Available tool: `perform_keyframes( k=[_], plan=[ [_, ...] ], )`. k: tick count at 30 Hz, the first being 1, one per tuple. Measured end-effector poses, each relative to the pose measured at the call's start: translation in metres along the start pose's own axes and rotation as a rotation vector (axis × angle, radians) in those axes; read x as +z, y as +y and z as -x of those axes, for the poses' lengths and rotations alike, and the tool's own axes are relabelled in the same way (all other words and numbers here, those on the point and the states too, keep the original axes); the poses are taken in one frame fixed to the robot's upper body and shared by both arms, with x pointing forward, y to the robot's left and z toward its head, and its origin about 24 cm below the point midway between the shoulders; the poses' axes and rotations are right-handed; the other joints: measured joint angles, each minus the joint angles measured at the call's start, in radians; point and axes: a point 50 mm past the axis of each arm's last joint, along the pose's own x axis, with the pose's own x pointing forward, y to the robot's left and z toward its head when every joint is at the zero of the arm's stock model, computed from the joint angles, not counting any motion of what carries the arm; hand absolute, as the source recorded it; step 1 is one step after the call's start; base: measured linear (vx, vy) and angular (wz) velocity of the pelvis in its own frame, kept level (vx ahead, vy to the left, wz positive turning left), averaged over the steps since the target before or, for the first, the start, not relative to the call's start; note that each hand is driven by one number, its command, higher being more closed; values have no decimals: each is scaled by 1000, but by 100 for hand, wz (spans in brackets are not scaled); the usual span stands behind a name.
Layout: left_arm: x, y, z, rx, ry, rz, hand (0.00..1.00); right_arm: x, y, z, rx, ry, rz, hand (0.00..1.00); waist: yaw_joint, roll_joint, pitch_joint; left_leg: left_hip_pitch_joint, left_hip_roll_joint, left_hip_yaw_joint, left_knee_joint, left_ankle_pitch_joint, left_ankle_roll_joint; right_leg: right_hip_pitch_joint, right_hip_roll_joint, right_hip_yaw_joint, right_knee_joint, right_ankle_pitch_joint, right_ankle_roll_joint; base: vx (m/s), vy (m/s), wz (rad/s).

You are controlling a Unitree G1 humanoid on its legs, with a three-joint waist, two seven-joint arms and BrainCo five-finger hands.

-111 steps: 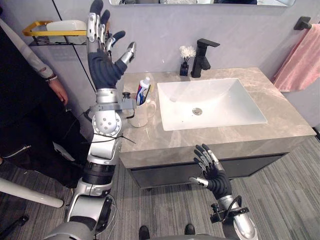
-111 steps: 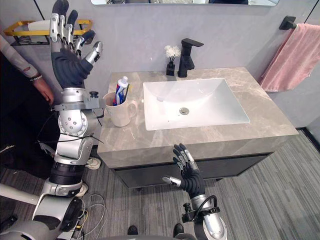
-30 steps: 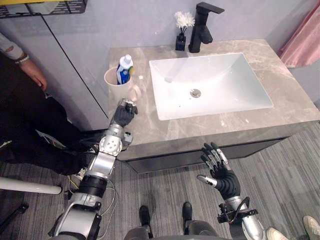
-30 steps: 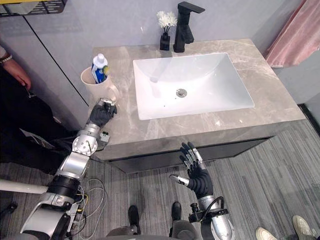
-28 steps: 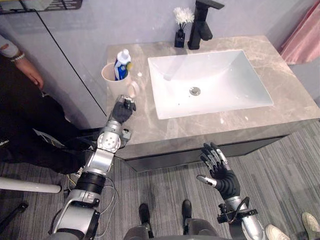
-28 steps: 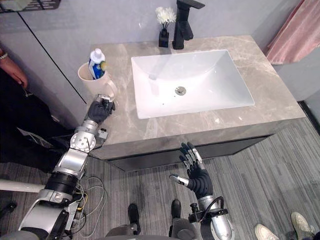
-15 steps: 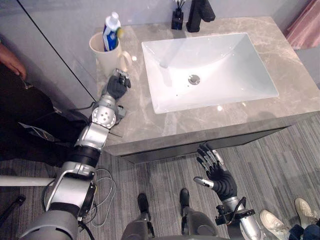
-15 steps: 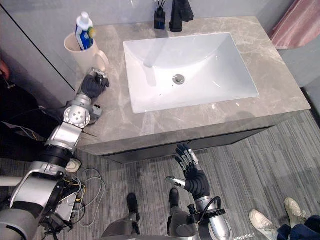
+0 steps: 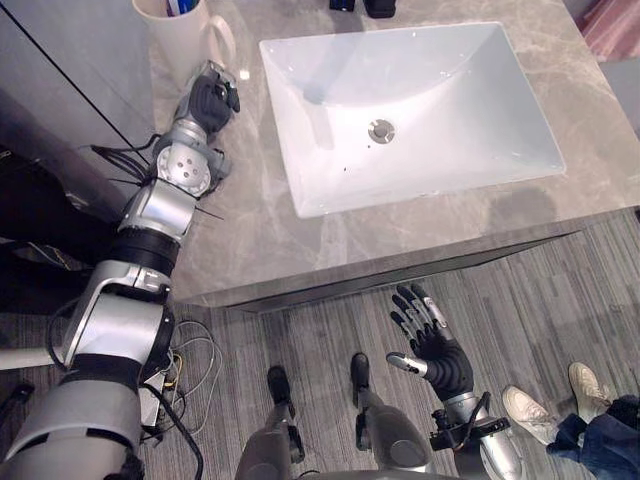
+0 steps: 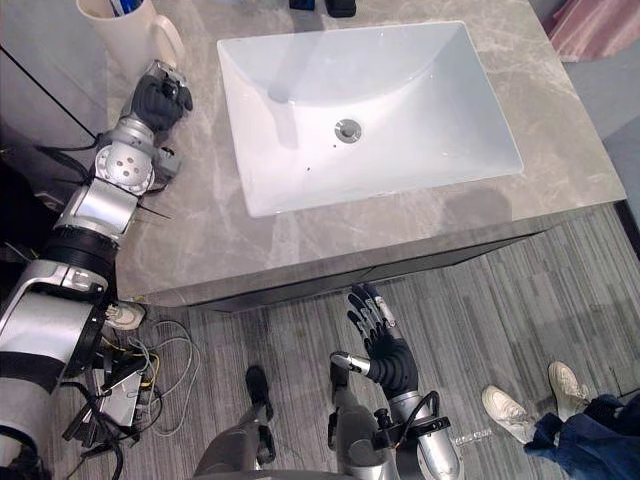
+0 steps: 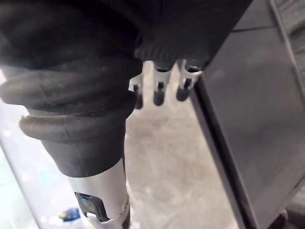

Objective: Organize washtable

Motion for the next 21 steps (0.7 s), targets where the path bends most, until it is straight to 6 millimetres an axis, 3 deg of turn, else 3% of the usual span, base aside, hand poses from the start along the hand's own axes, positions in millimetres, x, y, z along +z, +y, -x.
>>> perform_keyframes(
  k=[6,9,13,15,16,17,21],
  plan=[
    [4,2,-2,8,-8,34,100,0,0,0,0,0,0,0,-20,-4,3,1,-1,0,0,0,0,2,-1,0,0,0,0,0,0,0],
    [12,-8,6,-10,-60,107,100,1,0,-2,4,-7,1,0,-20,-4,3,17,-1,-1,0,0,0,19,-1,-1,-2,0,0,0,0,0],
    [10,-48,51,-66,-100,341,100,5,2,-9,12,-42,-4,0,-13,2,0,58,-4,-18,0,0,0,71,0,-19,-9,0,0,6,3,10],
    [5,-70,88,-74,-70,553,100,6,2,-12,-9,-60,-14,0,11,13,-6,67,-3,-25,0,0,0,86,1,-32,-12,-1,0,-28,3,12],
    [6,-73,97,-72,-70,605,100,6,2,-12,-8,-62,-10,0,14,19,-10,67,-4,-32,0,0,0,90,3,-35,-13,-1,0,-47,0,18],
    [3,-80,114,-64,-49,695,100,7,2,-15,-10,-68,-5,0,30,35,-21,74,-6,-38,-1,0,0,99,3,-41,-13,-2,1,-48,7,22],
    [-17,-108,181,-25,155,985,100,4,-10,-20,-44,-58,31,0,51,106,-94,111,-17,-77,-7,2,4,151,-10,-87,7,-35,13,-22,22,34]
  ],
)
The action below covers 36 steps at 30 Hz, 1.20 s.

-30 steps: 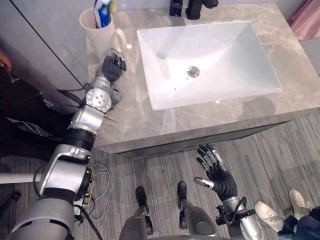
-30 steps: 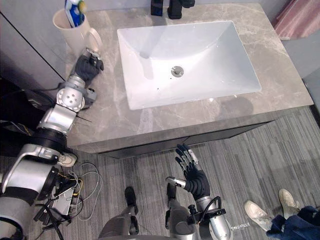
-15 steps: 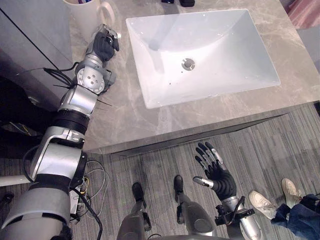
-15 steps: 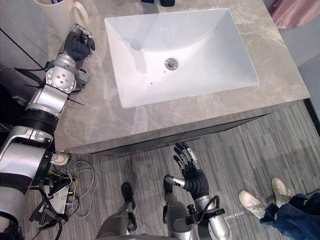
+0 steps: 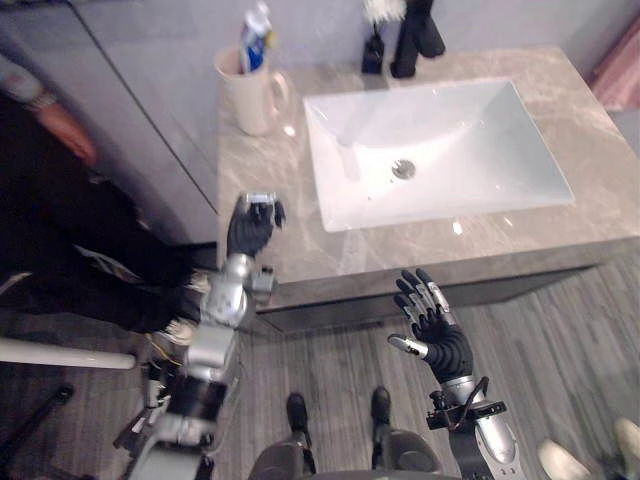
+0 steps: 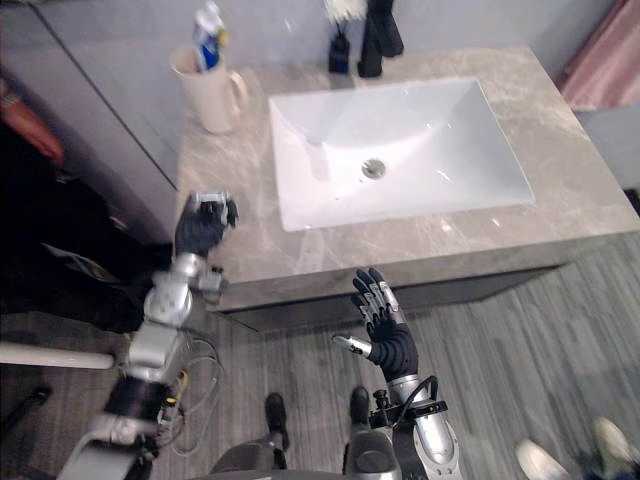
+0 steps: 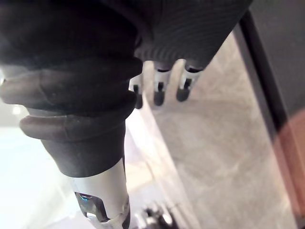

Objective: Organize washtable

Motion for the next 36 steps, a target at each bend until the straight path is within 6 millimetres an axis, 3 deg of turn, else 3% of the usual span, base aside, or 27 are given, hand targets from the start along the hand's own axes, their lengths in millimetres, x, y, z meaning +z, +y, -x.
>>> perform_keyframes(
  k=[4,10,14,20,26,27,36],
  plan=[
    [1,7,31,69,-8,102,100,2,-9,-2,-53,-12,33,0,30,22,-47,14,0,-27,0,0,-1,24,-2,-30,10,-14,3,-33,8,22],
    [-2,27,76,194,37,162,100,-1,-21,7,-127,11,44,0,39,1,-107,41,0,-56,0,1,-2,64,-7,-54,11,-22,5,-9,7,13],
    [-20,26,114,239,158,214,100,-19,-30,35,-201,130,30,0,40,-16,-124,64,-4,-61,0,-1,0,88,-12,-58,14,-34,13,1,7,5],
    [-58,2,156,230,401,398,100,-33,-27,65,-246,244,-5,0,39,-17,-132,74,0,-51,-1,-11,3,99,-11,-54,23,-42,19,-27,-1,-2],
    [-74,-28,167,133,518,496,100,-39,-18,69,-218,283,-4,0,38,-19,-159,74,1,-45,-1,-11,3,94,-11,-48,30,-48,28,-5,-1,-2],
    [-74,-30,166,121,520,500,0,-40,-17,69,-217,287,-7,0,38,-20,-161,75,1,-44,-1,-11,3,93,-11,-47,30,-48,28,0,0,0],
    [-85,-41,170,46,600,494,0,-57,-20,76,-242,366,-32,0,38,-18,-167,77,1,-30,0,-9,-1,76,-11,-28,32,-46,31,23,-2,-5]
  ],
)
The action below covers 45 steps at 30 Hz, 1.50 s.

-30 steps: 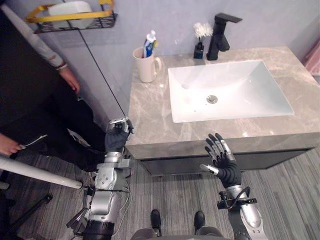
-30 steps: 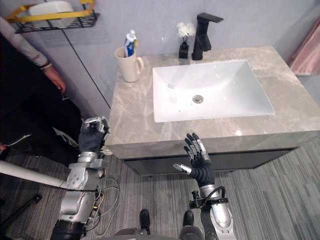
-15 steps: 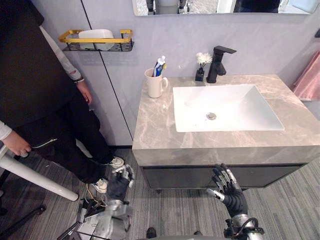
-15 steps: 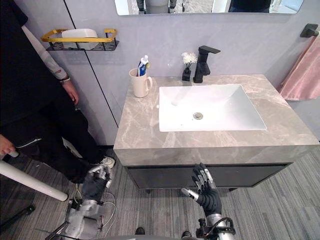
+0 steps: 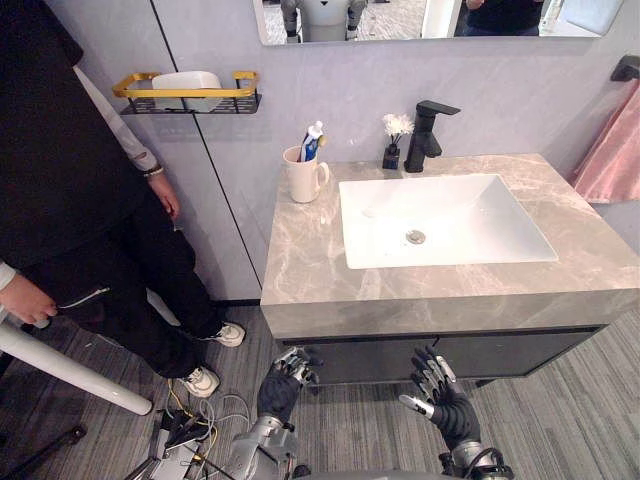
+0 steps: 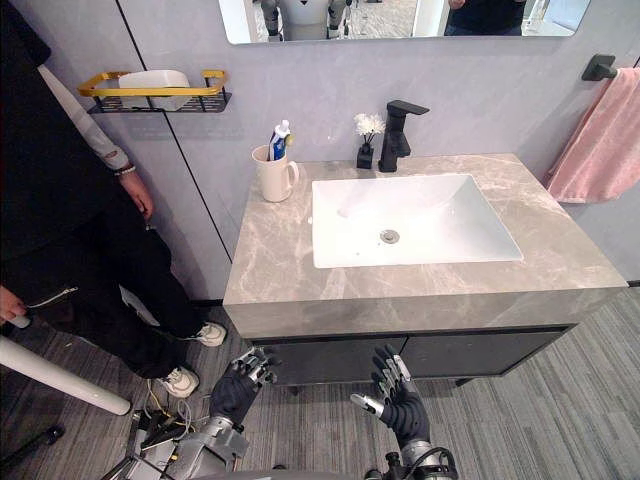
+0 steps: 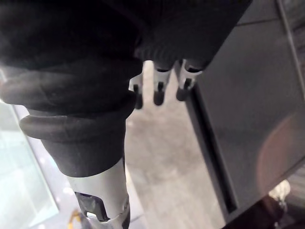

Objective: Organize washtable

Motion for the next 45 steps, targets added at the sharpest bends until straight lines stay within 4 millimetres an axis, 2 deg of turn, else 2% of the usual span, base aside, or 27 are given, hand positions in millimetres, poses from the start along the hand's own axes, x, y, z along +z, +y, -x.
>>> perform_keyframes(
  k=[9,13,19,25,33,34,45],
  plan=[
    [-3,-6,-7,-44,25,-36,0,0,0,-5,-11,-5,-1,0,-1,-6,4,12,0,11,0,-10,0,0,0,17,0,-3,-3,3,1,-5],
    [-4,-7,-8,-41,34,-45,0,-8,-2,-4,-21,29,-6,0,-2,-8,5,12,-1,13,0,-11,1,-2,0,21,0,-3,-2,2,1,-1],
    [-16,-10,-8,-55,95,-63,0,-9,-3,-6,-21,33,-7,0,-2,-9,5,12,-1,14,0,-12,0,-4,0,24,0,-4,-2,0,0,0],
    [-20,-6,-10,-44,121,-76,0,-20,-5,-7,-31,92,-16,0,-2,-11,6,12,-1,15,0,-12,0,-5,0,25,0,-4,-2,0,0,0],
    [-21,-4,-9,-39,128,-86,0,-19,-4,-10,-25,86,-15,0,-2,-13,6,-1,-1,18,0,-13,0,-19,0,28,0,-4,-2,0,0,0],
    [-21,-4,-9,-39,128,-87,100,-19,-4,-11,-24,85,-15,0,-2,-14,6,-1,-1,18,0,-13,0,-19,0,28,0,-4,-2,0,0,0],
    [-17,0,-10,-4,111,-95,100,-19,-4,-11,-24,85,-13,0,-1,-19,5,-3,-1,18,0,-15,1,-20,0,27,-1,-7,0,0,0,0]
  ],
)
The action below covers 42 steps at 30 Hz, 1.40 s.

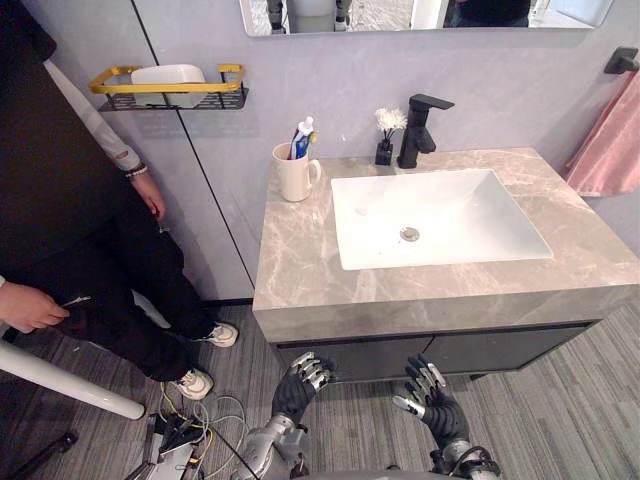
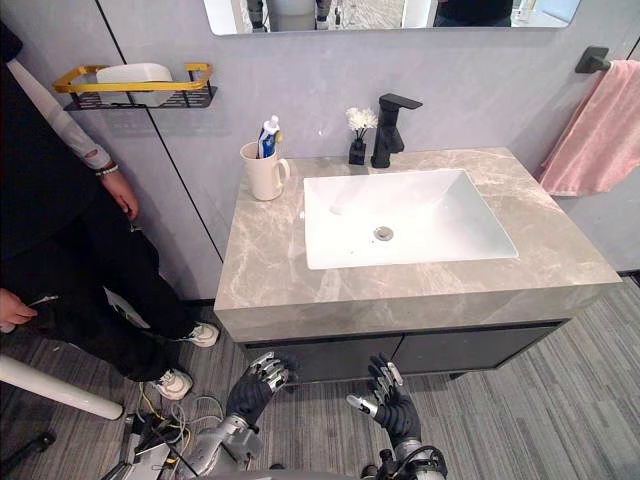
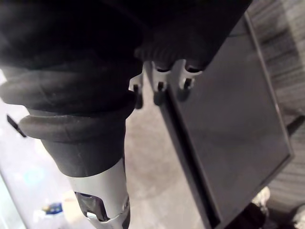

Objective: Organize washtable

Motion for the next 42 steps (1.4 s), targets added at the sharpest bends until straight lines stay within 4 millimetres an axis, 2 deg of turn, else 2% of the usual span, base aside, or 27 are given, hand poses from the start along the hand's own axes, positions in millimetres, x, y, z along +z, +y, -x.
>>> perform_keyframes(
  k=[10,13,26,32,42],
  plan=[
    [11,6,0,41,-56,0,100,-1,0,1,-4,1,-3,0,0,-17,-4,-1,-1,0,0,-2,0,3,0,0,1,0,1,0,0,0],
    [18,2,-2,28,-91,5,100,-1,0,1,-5,1,-4,0,0,-16,-4,-1,0,0,0,-2,1,3,0,0,1,0,1,0,0,0],
    [20,0,-2,22,-103,9,100,-1,1,1,-16,0,-5,0,1,-16,-3,-3,0,2,0,-9,1,2,0,0,1,-3,2,0,0,0],
    [33,-7,-4,-8,-157,4,100,-1,1,0,-13,4,19,0,1,-17,-3,-3,0,2,0,-10,0,2,0,0,1,-4,3,0,0,0],
    [71,-17,-5,-60,-320,-16,100,-1,2,0,-5,1,18,0,0,-14,0,-1,-1,1,1,-11,3,5,0,-1,2,-4,-2,0,0,0]
  ],
)
